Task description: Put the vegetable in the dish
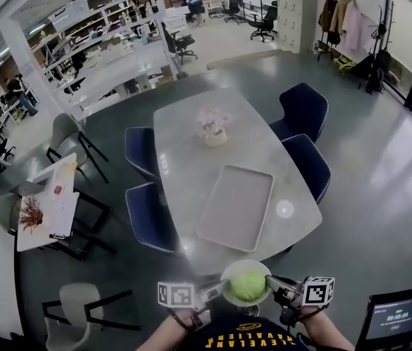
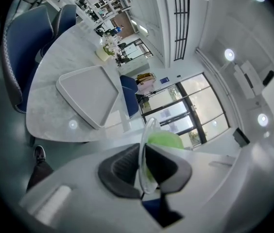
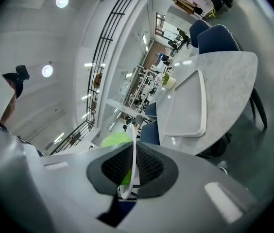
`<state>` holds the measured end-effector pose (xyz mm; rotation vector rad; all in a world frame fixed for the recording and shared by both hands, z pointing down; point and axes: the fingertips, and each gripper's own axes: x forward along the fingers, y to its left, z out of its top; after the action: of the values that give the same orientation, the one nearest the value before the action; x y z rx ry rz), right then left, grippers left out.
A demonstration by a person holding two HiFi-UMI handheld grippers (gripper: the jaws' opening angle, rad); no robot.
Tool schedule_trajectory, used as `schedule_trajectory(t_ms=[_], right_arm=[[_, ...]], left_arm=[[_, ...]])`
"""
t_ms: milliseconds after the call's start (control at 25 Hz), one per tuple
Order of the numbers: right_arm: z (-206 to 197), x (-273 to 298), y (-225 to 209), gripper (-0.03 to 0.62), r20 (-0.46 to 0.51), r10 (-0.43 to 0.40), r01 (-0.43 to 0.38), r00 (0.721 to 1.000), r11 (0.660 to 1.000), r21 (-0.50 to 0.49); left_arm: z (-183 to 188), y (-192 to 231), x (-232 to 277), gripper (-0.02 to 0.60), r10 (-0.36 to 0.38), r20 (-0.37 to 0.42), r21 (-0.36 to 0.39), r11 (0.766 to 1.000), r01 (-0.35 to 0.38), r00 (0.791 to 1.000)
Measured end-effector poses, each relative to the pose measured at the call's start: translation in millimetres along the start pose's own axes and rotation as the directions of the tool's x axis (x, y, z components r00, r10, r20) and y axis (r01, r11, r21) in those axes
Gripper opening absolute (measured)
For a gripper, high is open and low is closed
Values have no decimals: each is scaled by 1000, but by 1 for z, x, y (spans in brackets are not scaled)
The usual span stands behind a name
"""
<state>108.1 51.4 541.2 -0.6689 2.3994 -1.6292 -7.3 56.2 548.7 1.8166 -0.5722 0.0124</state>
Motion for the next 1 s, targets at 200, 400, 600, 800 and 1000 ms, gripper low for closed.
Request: schedule_trajectory(t_ms=[200, 400, 600, 800, 1000], right_arm=[[28, 36, -13, 18, -5, -13, 13, 1000, 1000, -9], [61, 73, -25, 17, -30, -46, 45, 998, 998, -32], [84, 114, -35, 18, -36, -53, 52, 998, 998, -25], [106, 143, -67, 21, -66, -135, 133, 989, 990, -37], [125, 149, -79, 21, -121, -121, 120, 985, 993, -12]], left_arm=[[41, 29, 8, 42, 48, -5, 30, 998, -48, 999], [87, 53, 14, 51, 81, -7, 51, 995, -81, 997], [125, 79, 11, 52, 99, -13, 56, 994, -98, 995], [156, 108, 18, 55, 139, -8, 45, 989, -138, 990], [171, 112, 33, 58, 179, 7, 17, 984, -179, 984]])
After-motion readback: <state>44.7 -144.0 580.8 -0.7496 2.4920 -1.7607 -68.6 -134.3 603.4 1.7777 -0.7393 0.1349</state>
